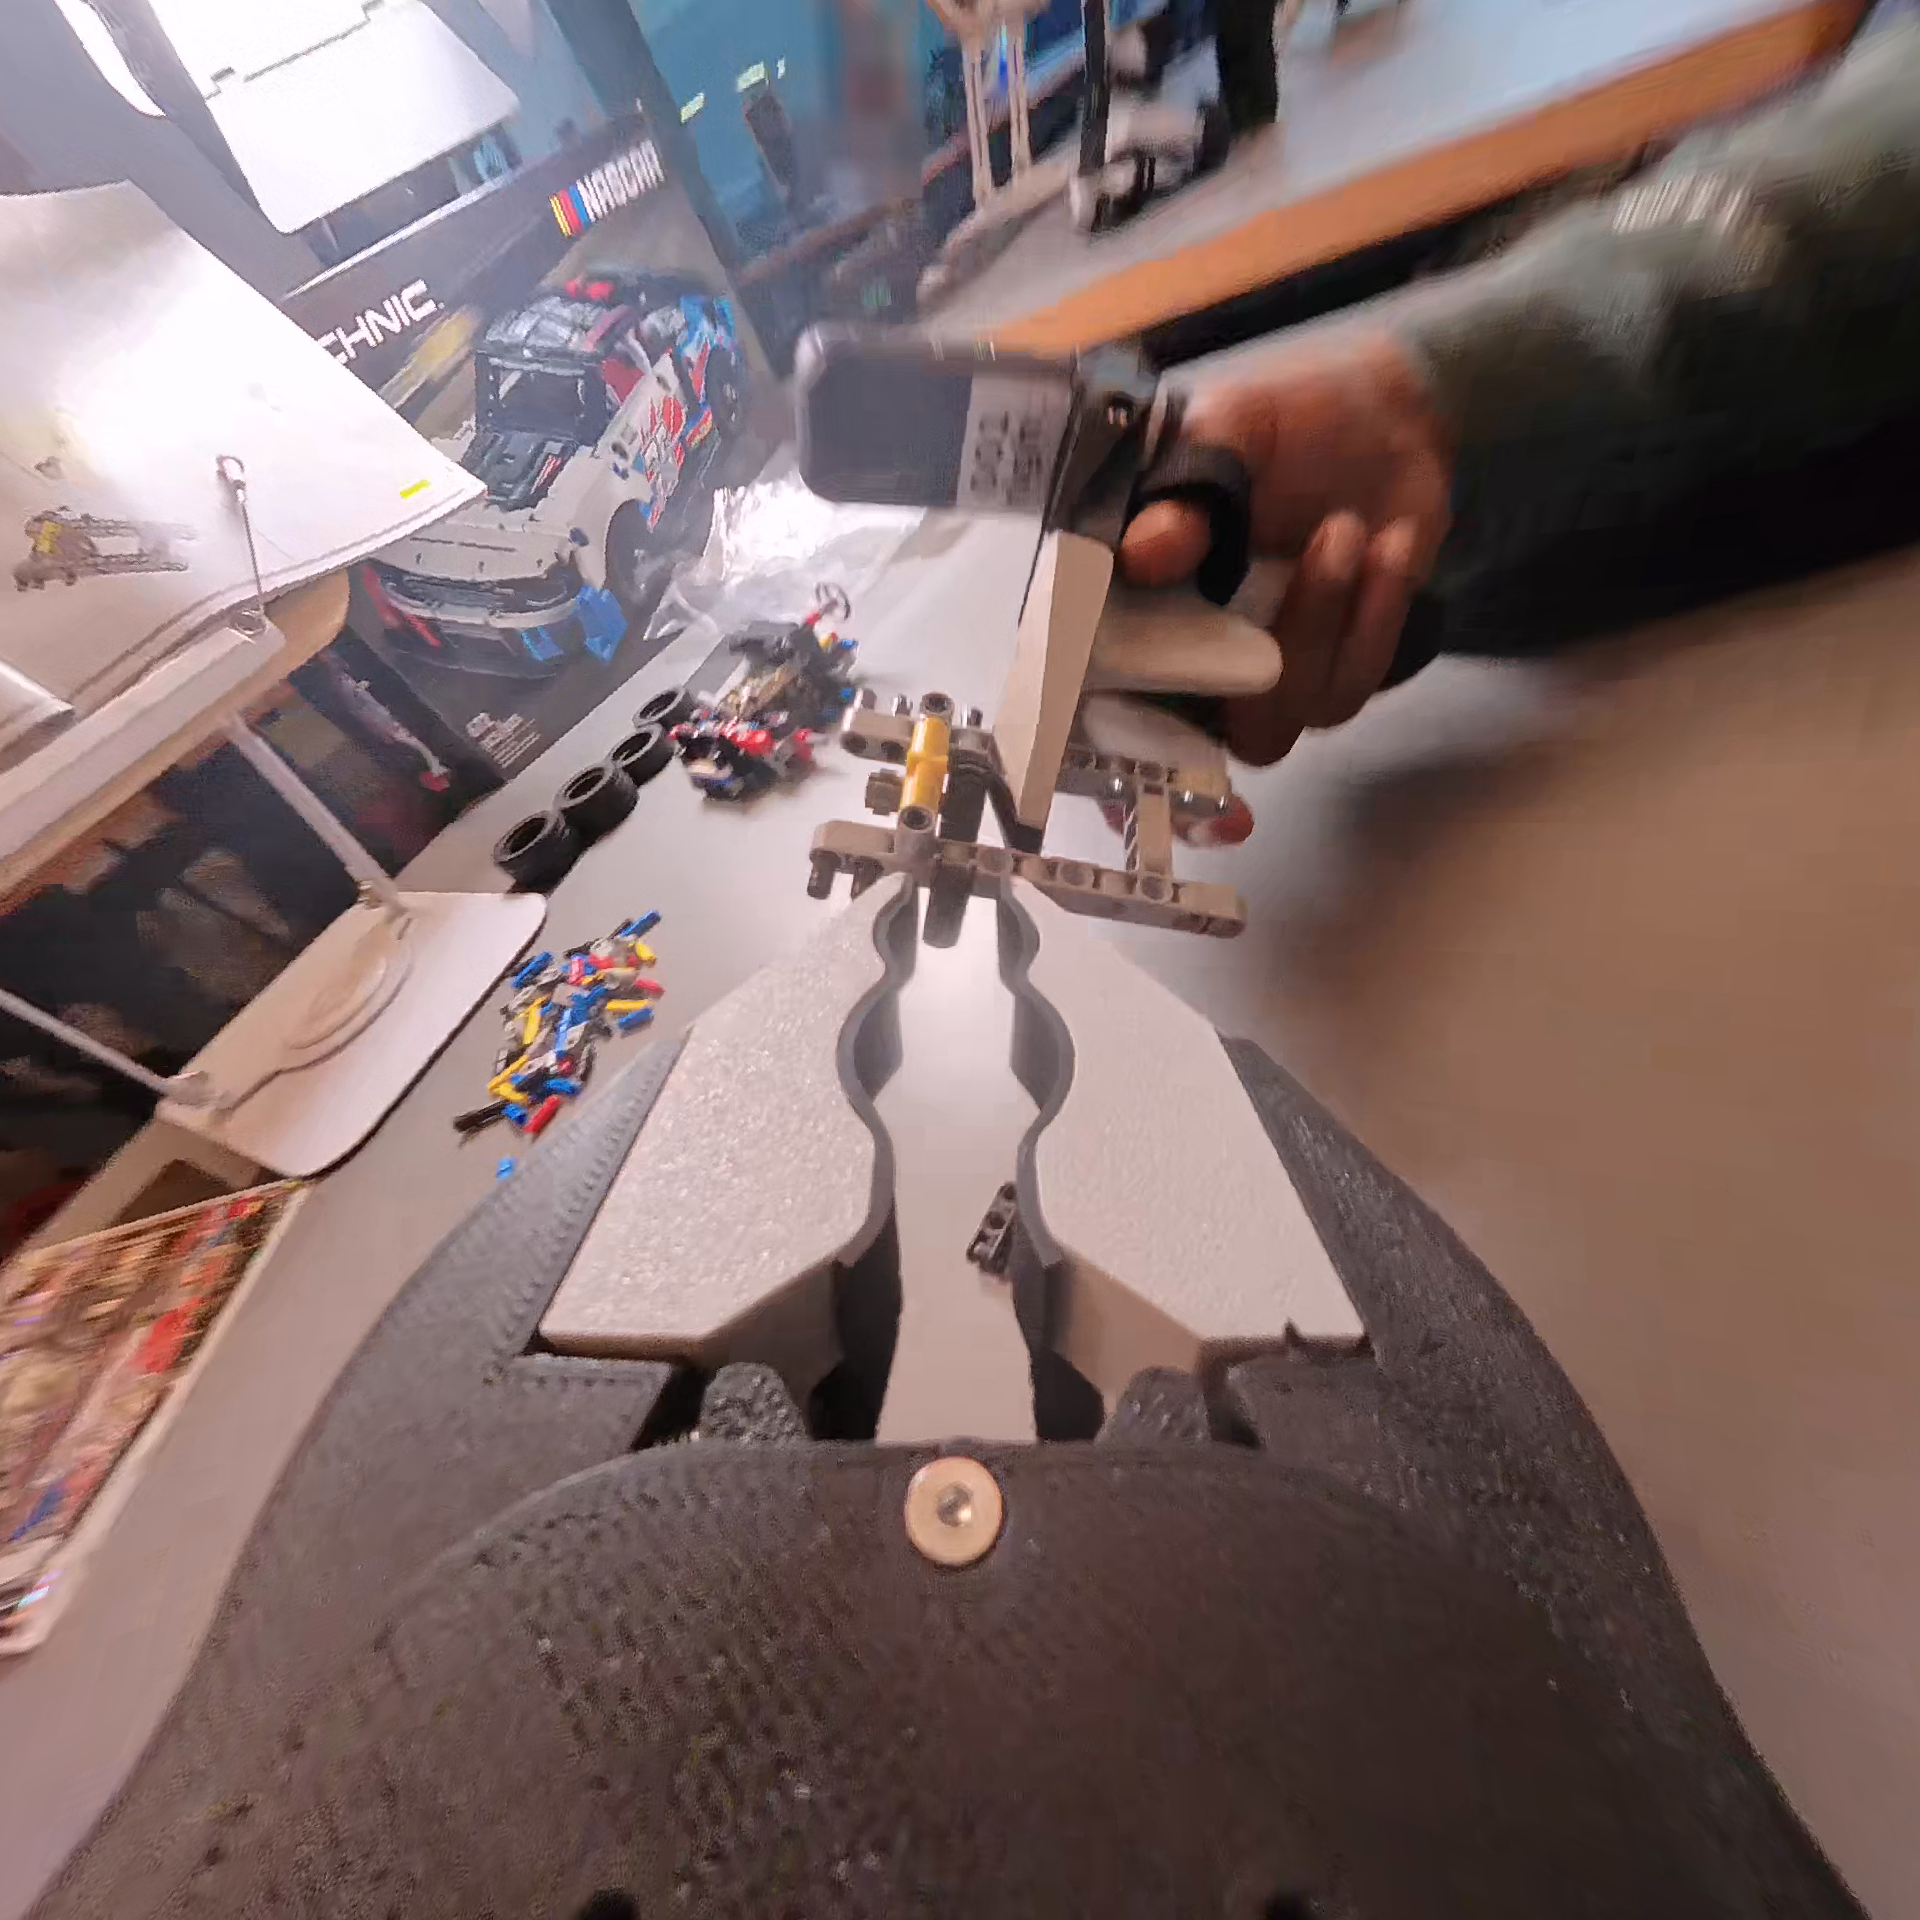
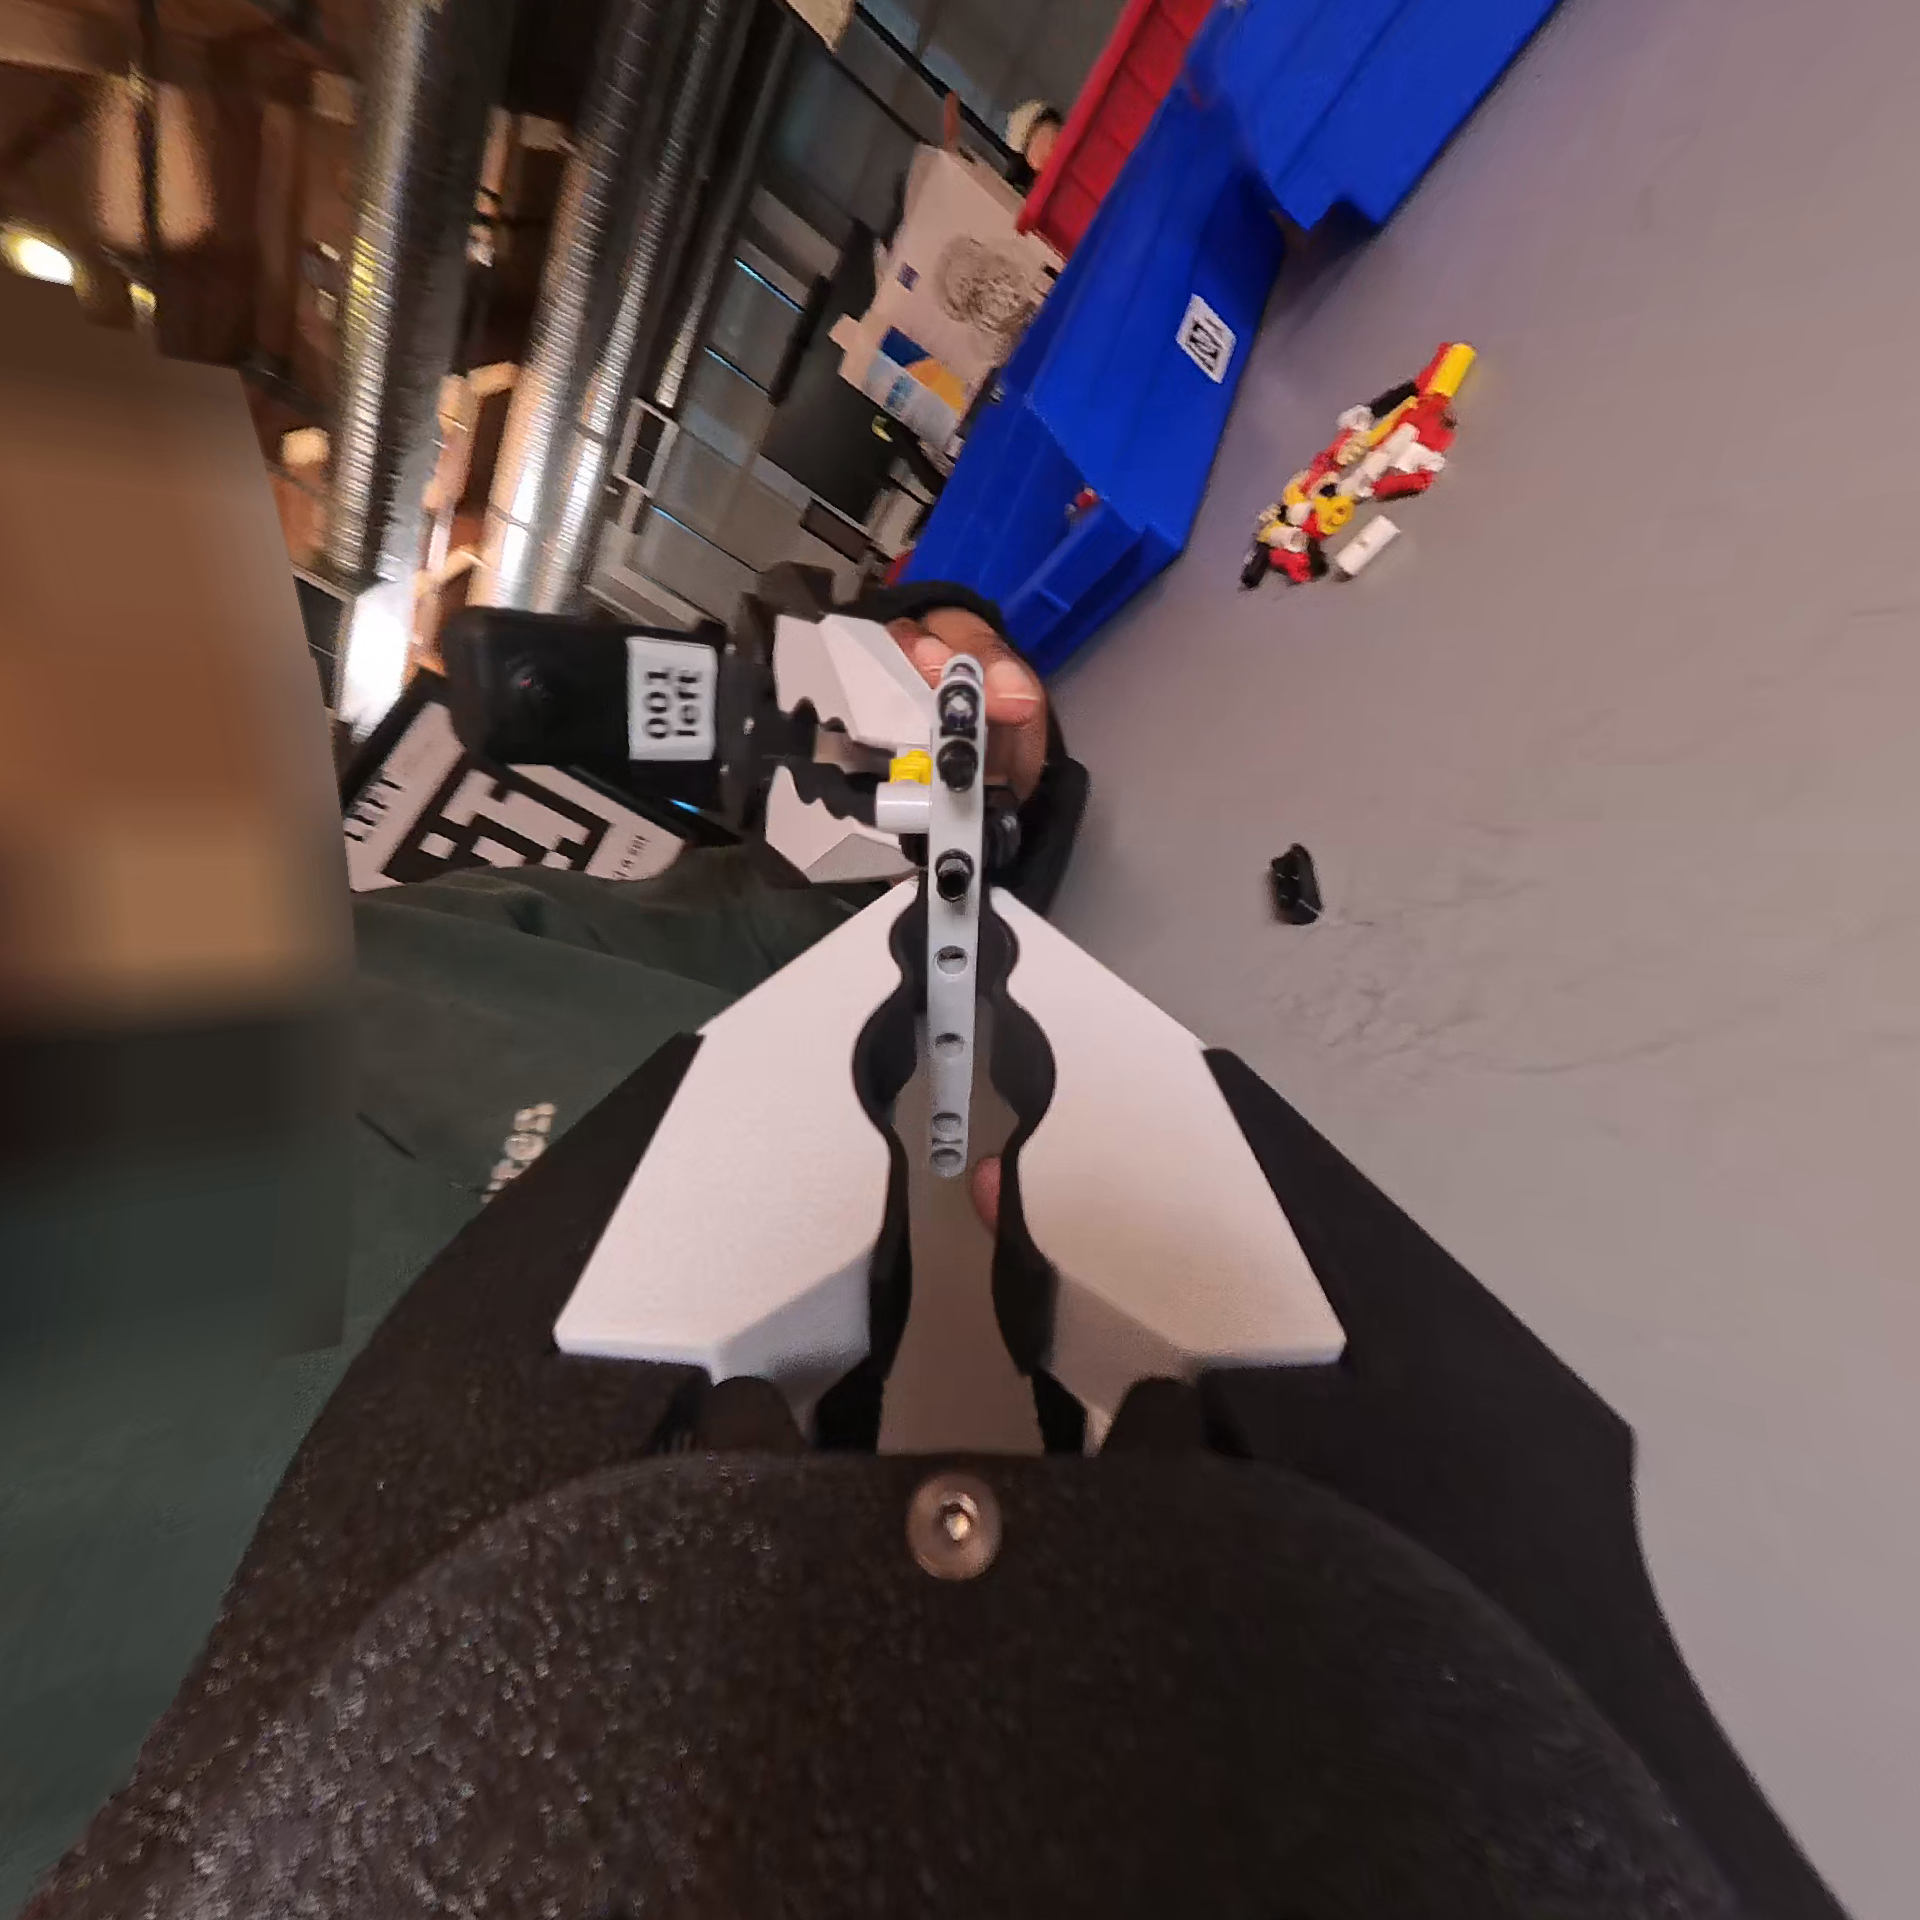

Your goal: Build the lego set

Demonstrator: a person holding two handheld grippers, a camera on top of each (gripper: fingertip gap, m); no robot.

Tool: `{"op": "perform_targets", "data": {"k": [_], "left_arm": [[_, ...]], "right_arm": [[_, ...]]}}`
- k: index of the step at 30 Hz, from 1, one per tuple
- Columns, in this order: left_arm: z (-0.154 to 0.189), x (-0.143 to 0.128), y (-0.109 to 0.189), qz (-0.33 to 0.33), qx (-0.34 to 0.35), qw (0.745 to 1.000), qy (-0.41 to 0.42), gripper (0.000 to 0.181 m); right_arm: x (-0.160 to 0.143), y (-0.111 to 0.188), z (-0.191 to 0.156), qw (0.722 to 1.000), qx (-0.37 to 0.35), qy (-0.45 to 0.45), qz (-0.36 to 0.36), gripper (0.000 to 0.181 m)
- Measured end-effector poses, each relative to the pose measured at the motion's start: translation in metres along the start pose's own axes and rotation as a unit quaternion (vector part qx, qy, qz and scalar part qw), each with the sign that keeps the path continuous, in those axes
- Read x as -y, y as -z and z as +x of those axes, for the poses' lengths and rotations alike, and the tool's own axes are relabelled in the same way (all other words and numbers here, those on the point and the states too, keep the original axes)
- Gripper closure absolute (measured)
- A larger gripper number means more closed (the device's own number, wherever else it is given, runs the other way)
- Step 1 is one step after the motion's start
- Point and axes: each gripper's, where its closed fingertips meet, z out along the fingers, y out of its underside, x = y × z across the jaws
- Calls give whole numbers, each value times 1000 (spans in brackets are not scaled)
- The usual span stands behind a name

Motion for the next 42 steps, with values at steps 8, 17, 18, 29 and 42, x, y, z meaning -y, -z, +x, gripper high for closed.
{"op": "perform_targets", "data": {"k": [8,17,18,29,42], "left_arm": [[-17,24,26,123,-124,958,229,154],[43,33,34,105,-298,924,217,177],[44,33,34,104,-301,922,221,177],[46,26,33,90,-293,929,208,159],[70,26,41,83,-359,910,192,163]], "right_arm": [[-11,2,-27,990,129,-47,-36,176],[-40,-5,-47,975,185,-39,-112,176],[-41,-5,-46,976,183,-39,-114,175],[-49,-4,-40,974,174,-49,-137,176],[-81,-11,-45,960,179,-31,-212,176]]}}
